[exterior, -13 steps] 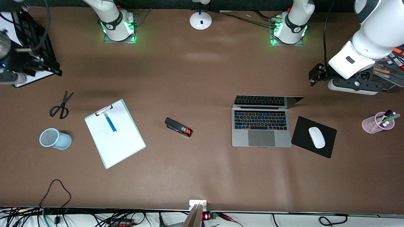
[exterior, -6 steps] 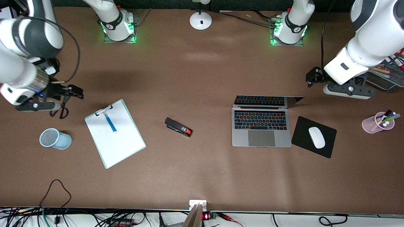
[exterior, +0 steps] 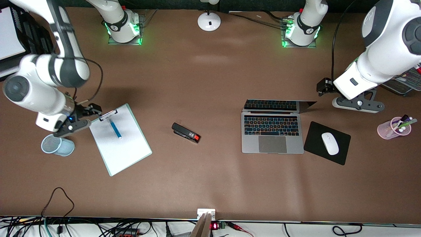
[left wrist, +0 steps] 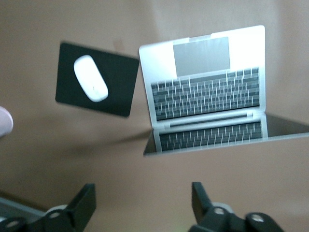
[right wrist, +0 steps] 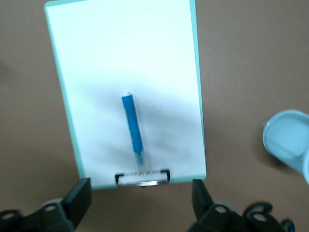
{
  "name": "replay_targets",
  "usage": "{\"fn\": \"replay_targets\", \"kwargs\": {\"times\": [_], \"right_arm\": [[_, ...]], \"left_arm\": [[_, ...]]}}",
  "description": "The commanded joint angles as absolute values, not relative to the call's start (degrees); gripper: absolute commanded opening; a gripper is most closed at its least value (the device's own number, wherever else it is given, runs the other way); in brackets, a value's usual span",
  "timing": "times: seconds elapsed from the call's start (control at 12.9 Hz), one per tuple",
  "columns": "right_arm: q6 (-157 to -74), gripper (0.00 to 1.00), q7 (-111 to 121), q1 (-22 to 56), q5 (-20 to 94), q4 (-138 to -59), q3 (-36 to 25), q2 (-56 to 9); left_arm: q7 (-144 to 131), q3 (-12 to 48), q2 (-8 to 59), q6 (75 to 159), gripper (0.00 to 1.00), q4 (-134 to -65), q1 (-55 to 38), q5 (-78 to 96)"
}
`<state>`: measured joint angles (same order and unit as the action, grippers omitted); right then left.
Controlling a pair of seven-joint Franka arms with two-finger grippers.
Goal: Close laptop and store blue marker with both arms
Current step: 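Lower the right gripper over the blue marker on the clipboard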
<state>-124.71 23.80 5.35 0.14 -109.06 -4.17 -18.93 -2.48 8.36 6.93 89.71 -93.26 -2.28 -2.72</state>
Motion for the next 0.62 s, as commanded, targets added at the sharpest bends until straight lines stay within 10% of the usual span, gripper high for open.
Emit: {"fn": "replay_targets", "kwargs": {"times": [0.0,0.54], "right_arm": [[-128.13,0.82,27.67,5.71,0.35,-108.28,-3.43,-22.49],[-131.66,0.51,30.41,5.80,0.26,-103.63,-0.53,-30.84]], "left_arm": [[-2.02,8.17,8.26,83.77,0.02,-90.79,-2.55,-1.67],[-4.13,8.26,4.41,82.44,0.00,-97.89,-2.20,2.64]]}}
